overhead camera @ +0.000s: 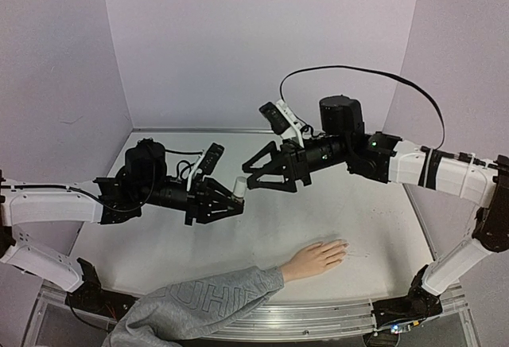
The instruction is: Paint the nails
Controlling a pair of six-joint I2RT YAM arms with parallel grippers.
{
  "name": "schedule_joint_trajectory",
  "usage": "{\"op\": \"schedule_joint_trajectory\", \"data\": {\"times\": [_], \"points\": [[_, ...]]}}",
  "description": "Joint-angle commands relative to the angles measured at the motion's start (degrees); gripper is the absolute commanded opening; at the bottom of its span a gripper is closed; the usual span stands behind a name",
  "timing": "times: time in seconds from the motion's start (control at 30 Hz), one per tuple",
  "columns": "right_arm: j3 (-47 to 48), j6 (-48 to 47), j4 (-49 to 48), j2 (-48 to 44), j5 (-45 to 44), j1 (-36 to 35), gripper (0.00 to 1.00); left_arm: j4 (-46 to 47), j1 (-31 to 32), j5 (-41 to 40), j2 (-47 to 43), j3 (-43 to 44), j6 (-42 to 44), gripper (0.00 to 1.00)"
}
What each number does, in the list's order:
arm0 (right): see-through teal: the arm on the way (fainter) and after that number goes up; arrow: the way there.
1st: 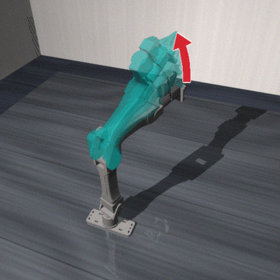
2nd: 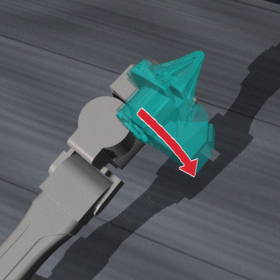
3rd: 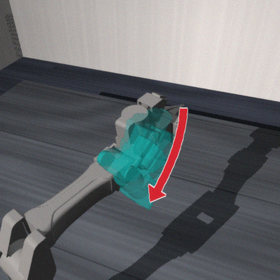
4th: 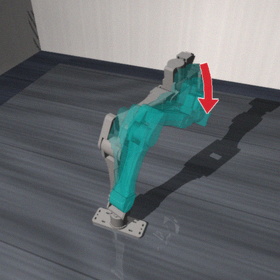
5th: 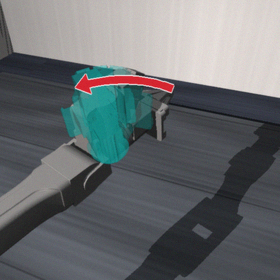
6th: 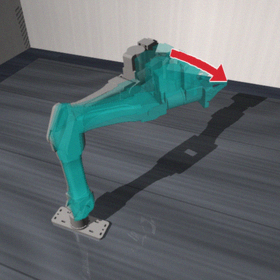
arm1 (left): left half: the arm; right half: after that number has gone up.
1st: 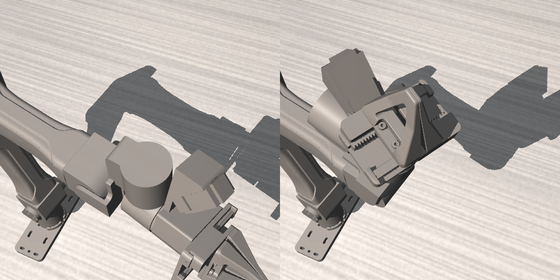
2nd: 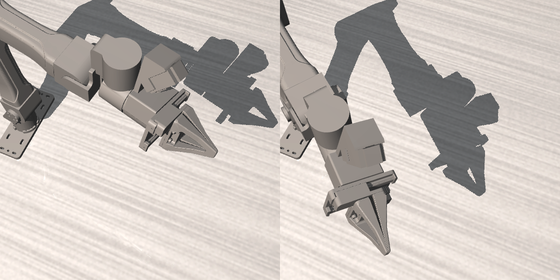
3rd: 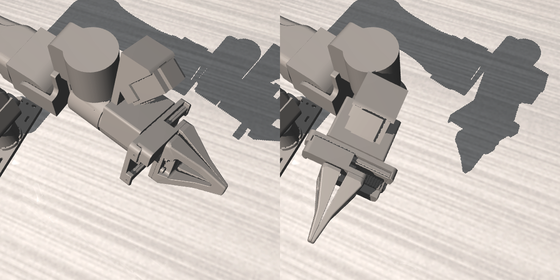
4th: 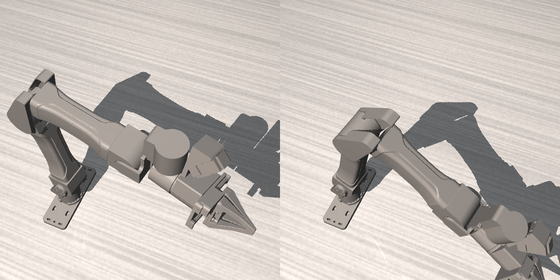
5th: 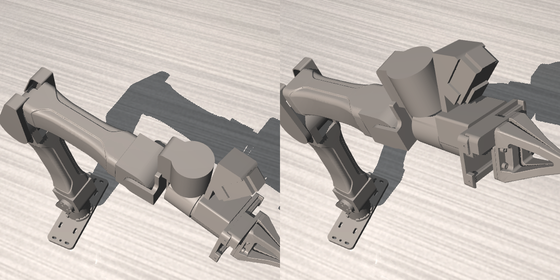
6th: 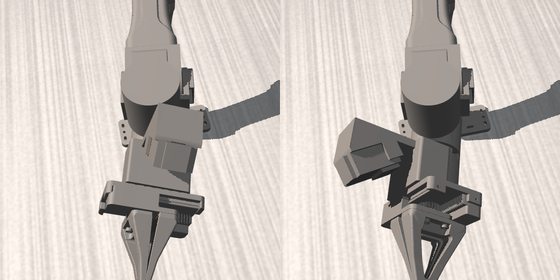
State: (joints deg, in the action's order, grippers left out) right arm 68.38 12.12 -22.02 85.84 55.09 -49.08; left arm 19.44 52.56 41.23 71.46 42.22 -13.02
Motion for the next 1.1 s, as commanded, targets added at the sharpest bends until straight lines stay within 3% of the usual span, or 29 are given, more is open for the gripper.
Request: {"op": "schedule_joint_trajectory", "data": {"times": [0.0, 0.33, 0.6, 0.9, 1.0, 1.07], "points": [[1.06, -0.32, -5.64, 1.77, 3.97, -1.03, 0.68, 2.68, -0.17, 3.97, -0.1, 3.35, -1.2, 0.0], [3.11, -0.39, -7.01, 4.93, 3.87, -3.11, 0.51, 3.09, -0.16, 5.22, -0.49, 3.27, -1.58, 0.0], [2.82, 0.98, -8.29, 5.4, 3.6, -3.3, 0.45, 3.32, -0.17, 5.6, -0.05, 3.05, -1.57, 0.0], [1.58, 2.92, -10.26, 6.09, 2.63, -4.72, 0.14, 3.88, -0.13, 3.77, -2.0, 2.1, -0.86, 0.0], [0.36, 4.25, -11.48, 5.94, 1.17, -5.53, 0.02, 4.63, -0.22, 0.62, -3.91, 0.94, 0.22, 0.0], [-1.44, 6.18, -14.31, 5.41, -0.3, -5.74, 0.0, 6.11, -0.17, -3.3, -6.05, -0.59, 1.13, 0.0]]}}
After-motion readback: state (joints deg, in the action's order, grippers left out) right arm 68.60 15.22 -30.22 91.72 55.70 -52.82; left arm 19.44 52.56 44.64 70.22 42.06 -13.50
